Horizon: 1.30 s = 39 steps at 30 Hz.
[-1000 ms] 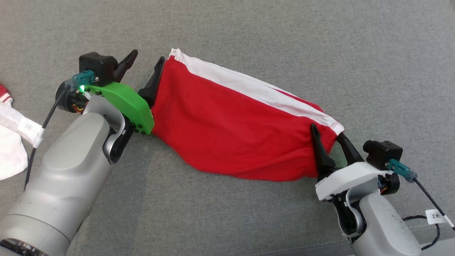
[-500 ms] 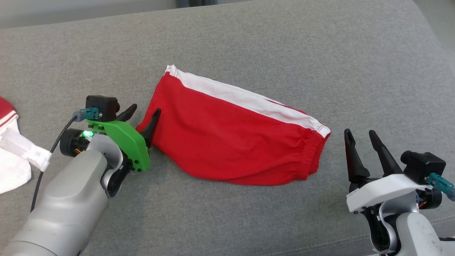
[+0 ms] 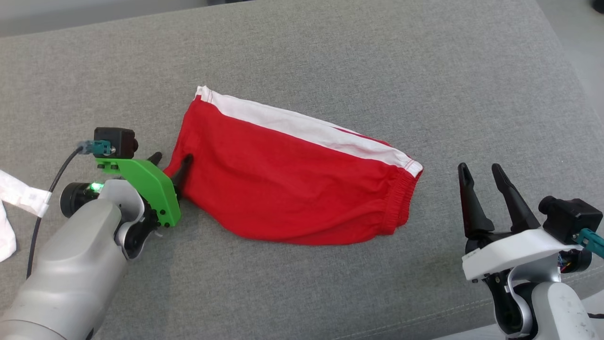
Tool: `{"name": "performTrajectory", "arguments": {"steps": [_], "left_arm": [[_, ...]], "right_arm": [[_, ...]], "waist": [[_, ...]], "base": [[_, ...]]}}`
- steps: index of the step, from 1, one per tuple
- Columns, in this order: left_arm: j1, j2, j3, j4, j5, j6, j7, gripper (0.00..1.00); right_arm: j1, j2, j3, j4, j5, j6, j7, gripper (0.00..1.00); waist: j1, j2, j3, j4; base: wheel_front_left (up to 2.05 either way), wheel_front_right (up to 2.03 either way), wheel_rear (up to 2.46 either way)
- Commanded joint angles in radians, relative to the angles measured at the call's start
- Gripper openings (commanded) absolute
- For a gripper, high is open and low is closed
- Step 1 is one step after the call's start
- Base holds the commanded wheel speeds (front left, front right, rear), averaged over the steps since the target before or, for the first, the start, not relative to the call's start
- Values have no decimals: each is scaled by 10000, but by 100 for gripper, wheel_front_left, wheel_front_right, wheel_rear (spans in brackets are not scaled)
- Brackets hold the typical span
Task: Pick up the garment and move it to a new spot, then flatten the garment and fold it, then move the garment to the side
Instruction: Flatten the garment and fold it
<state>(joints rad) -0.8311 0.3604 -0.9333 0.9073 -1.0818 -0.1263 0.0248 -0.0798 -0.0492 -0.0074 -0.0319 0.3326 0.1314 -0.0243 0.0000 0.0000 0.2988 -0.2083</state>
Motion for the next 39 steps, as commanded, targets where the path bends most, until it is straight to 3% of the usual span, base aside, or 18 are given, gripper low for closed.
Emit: {"name": "performTrajectory", "arguments": {"steps": [1,2,3,4,6,7,16,22,30,38,39], "left_arm": [[264,-152,-221,-43,-92,-22,373,100],[308,-188,-300,-156,-144,-34,517,100],[330,-199,-351,-256,-172,-41,583,93],[340,-195,-391,-369,-179,-47,620,61],[360,-196,-481,-604,-172,-55,643,11],[379,-193,-539,-743,-171,-58,630,0],[523,-160,-382,-1200,-271,-43,-468,0],[1250,-283,-162,-1447,-596,-33,-1321,0],[2817,-442,35,-1882,-1122,340,-1885,0],[3936,-597,276,-2277,-1479,782,-2412,0],[3996,-626,328,-2304,-1485,847,-2475,22]], "right_arm": [[130,-23,13,-37,62,-14,-70,100],[116,-24,28,-36,61,-14,-87,100],[105,-24,39,-37,72,-14,-111,100],[89,-24,49,-33,71,-14,-126,100],[36,-24,85,-22,55,-14,-136,100],[0,-24,100,-8,59,-14,-146,100],[41,-26,-20,142,-96,-14,-227,100],[303,-26,-491,155,-301,-14,-115,100],[500,-26,-869,109,-568,-14,158,100],[660,-27,-818,32,-568,-14,329,100],[684,-27,-798,34,-569,-14,349,100]], "waist": [[0,0,-7,12],[0,0,-18,32],[0,0,-27,52],[0,0,-38,72],[0,0,-69,122],[0,0,-85,150],[0,0,-525,527],[0,0,-1237,1251],[0,0,-2052,2151],[0,0,-2262,2400],[0,0,-2267,2396]], "base": [[0,0,0],[0,0,0],[0,0,0],[0,0,0],[0,0,0],[0,0,0],[0,0,0],[0,0,0],[0,0,0],[0,0,0],[0,0,0]]}}
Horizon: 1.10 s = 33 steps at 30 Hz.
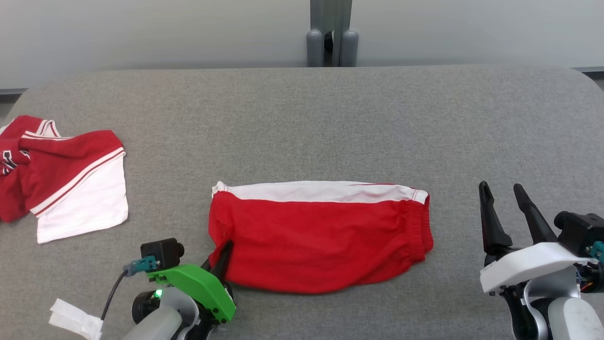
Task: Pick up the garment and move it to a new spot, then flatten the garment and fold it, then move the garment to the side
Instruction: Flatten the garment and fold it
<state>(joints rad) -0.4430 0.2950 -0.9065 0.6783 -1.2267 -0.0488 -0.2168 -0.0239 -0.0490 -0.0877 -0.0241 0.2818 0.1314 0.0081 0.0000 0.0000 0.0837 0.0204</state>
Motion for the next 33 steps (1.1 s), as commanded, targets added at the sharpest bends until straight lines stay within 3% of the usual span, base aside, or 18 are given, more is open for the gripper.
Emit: {"name": "performTrajectory", "arguments": {"steps": [1,2,8,15,20,33], "left_arm": [[166,-10,102,-53,-2,120,-126,65],[198,-28,136,-90,71,164,-190,100],[119,152,590,-670,1130,556,-492,100],[986,371,2558,-2780,3628,1429,-485,100],[2047,197,3541,-3979,4908,1919,-475,100],[3196,-40,4381,-4649,5783,1898,-477,100]], "right_arm": [[144,-28,28,-29,-62,-14,40,100],[153,-29,42,-7,-70,-14,53,100],[194,-29,7,142,-228,-14,55,100],[312,-29,-128,299,-329,-14,39,100],[473,-28,-241,507,-688,-14,3,100],[-13,-28,288,2128,-1319,-14,155,100]], "waist": [[0,0,-121,93],[0,0,-129,74],[0,0,-244,-40],[0,0,-536,-43],[0,0,-718,136],[0,0,-646,982]], "base": [[0,0,0],[0,0,0],[0,0,0],[0,0,0],[0,0,0],[0,0,0]]}}
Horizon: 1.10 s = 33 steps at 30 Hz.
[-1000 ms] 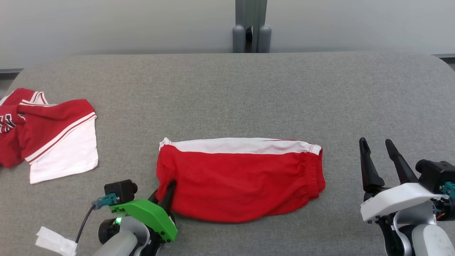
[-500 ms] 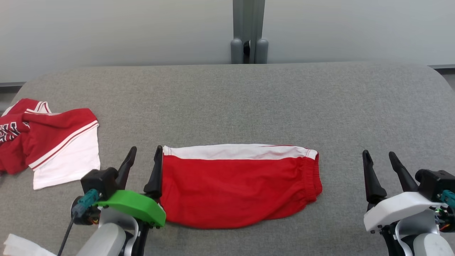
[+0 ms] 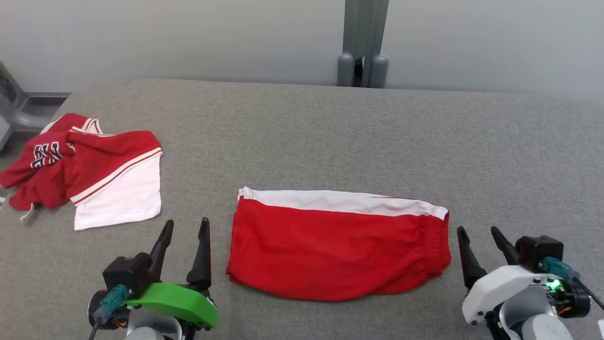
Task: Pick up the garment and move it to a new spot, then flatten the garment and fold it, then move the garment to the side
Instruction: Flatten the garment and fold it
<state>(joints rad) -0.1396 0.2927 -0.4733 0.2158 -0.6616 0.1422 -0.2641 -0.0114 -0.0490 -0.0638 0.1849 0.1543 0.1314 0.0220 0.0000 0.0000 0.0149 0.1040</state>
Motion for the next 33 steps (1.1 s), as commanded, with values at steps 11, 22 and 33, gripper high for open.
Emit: {"name": "performTrajectory", "arguments": {"steps": [11,22,33], "left_arm": [[89,-332,413,-47,409,-180,-2,100],[219,-738,783,161,767,-435,-3,100],[347,-933,1016,242,1056,-628,-4,100]], "right_arm": [[-1612,-28,-98,2765,-309,-14,1324,100],[-2680,-6,153,4773,419,-6,1948,0],[-3014,-458,-132,4528,473,-17,2151,0]], "waist": [[0,0,409,962],[0,0,538,1316],[0,0,440,648]], "base": [[0,0,0],[0,0,0],[0,0,0]]}}
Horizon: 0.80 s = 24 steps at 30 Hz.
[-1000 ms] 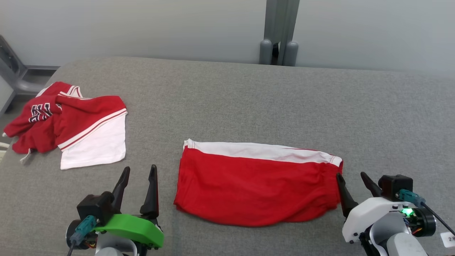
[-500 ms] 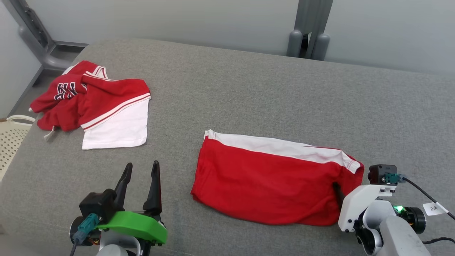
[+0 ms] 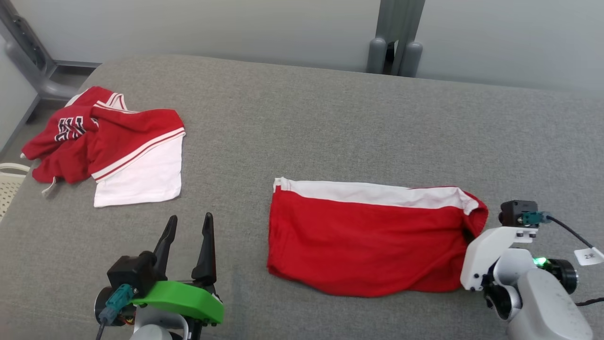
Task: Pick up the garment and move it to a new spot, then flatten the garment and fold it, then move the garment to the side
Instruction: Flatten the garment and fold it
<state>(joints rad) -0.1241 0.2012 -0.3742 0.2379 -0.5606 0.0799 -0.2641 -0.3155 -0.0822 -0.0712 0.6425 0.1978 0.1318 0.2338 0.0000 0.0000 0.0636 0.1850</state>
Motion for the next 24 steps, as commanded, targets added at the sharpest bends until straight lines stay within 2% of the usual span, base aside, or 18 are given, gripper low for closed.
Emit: {"name": "performTrajectory", "arguments": {"steps": [1,5,8,12,19,24], "left_arm": [[195,-31,40,23,72,-7,-3,100],[181,-90,61,45,91,-72,-4,100],[154,-94,101,106,92,-126,-3,100],[72,-148,95,177,148,-201,-3,100],[-144,-241,3,348,214,-347,-3,100],[-130,-272,8,440,262,-403,-4,100]], "right_arm": [[86,-213,-102,-168,103,-19,132,0],[461,-866,-411,-958,318,-19,647,0],[704,-1011,-576,-1597,591,-18,971,0],[1018,-834,-405,-2646,1055,-16,1412,0],[1210,-88,564,-4336,2083,-12,2045,0],[932,248,1051,-4577,2645,-12,2091,0]], "waist": [[0,0,-58,-226],[0,0,-46,-481],[0,0,6,-630],[0,0,69,-735],[0,0,94,-558],[0,0,64,-280]], "base": [[0,0,0],[0,0,0],[0,0,0],[0,0,0],[0,0,0],[0,0,0]]}}
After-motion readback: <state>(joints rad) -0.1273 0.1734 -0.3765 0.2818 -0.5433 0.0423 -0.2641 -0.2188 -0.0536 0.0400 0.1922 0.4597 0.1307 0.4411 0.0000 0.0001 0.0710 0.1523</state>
